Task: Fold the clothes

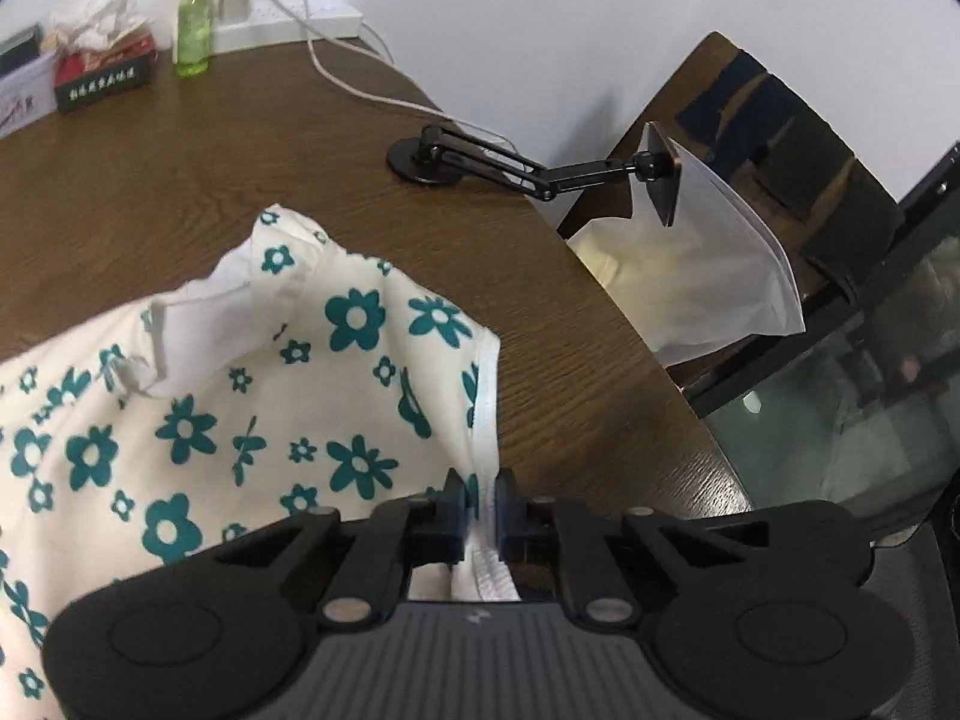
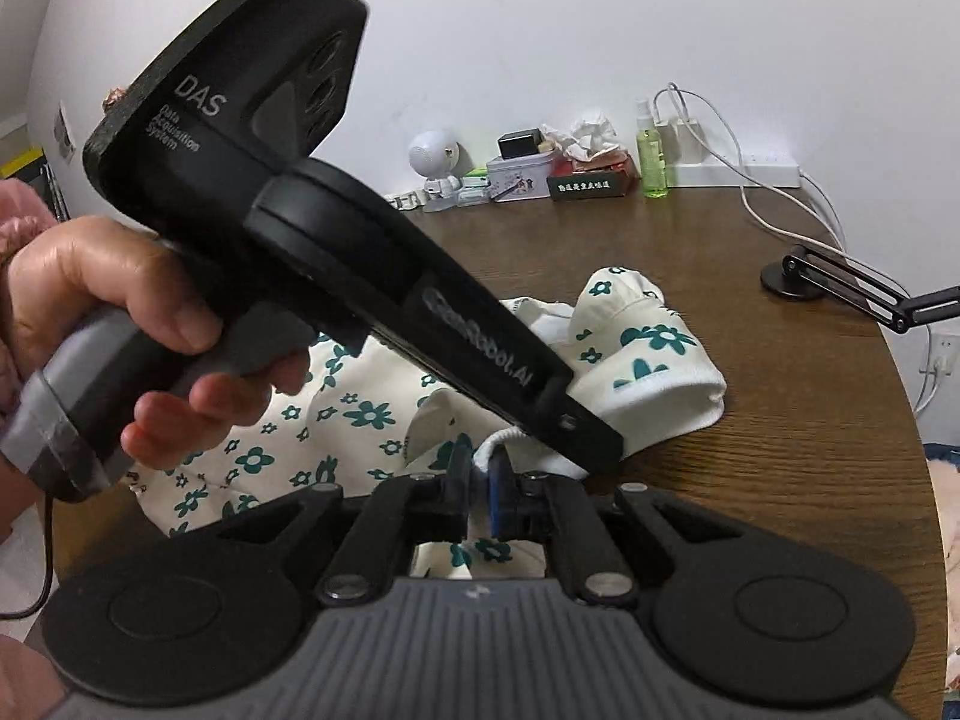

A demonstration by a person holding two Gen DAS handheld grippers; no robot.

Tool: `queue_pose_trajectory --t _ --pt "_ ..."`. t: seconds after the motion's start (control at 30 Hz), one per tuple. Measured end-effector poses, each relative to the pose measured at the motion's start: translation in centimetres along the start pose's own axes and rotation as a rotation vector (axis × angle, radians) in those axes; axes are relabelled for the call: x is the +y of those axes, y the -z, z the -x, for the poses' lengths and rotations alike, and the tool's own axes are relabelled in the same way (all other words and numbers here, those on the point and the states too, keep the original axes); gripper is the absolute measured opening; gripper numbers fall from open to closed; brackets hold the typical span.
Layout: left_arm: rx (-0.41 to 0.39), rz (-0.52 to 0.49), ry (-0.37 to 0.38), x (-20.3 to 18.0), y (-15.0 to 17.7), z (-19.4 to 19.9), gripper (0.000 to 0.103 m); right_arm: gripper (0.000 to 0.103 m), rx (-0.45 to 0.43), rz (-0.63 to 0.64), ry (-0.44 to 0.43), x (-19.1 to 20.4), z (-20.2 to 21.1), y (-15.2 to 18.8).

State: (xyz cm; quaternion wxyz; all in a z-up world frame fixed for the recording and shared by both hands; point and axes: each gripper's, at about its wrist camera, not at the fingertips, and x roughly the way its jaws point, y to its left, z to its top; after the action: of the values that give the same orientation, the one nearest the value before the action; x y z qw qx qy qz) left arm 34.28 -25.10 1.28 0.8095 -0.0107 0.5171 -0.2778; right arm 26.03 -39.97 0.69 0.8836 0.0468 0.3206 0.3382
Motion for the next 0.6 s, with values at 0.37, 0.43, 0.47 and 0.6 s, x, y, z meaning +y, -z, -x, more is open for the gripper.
queue_pose_trajectory --t 0.37,0.43,0.47,0.6 --pt "-0.114 -0.037 0.046 2.4 0.6 6.2 0.008 0.034 -0.006 -0.384 -0.125 -8.9 1.7 1.0" --pt "-0.122 -0.038 0.044 2.5 0.7 6.8 0.008 0.034 0.045 -0.405 -0.140 -9.0 -0.2 0.9" --pt "-0.125 -0.038 0.045 2.7 0.8 7.1 0.008 0.034 0.072 -0.411 -0.147 -8.8 -1.2 0.7" --pt "-0.135 -0.035 0.062 3.4 1.3 8.0 0.008 0.035 0.160 -0.469 -0.183 -8.1 -4.5 -0.2"
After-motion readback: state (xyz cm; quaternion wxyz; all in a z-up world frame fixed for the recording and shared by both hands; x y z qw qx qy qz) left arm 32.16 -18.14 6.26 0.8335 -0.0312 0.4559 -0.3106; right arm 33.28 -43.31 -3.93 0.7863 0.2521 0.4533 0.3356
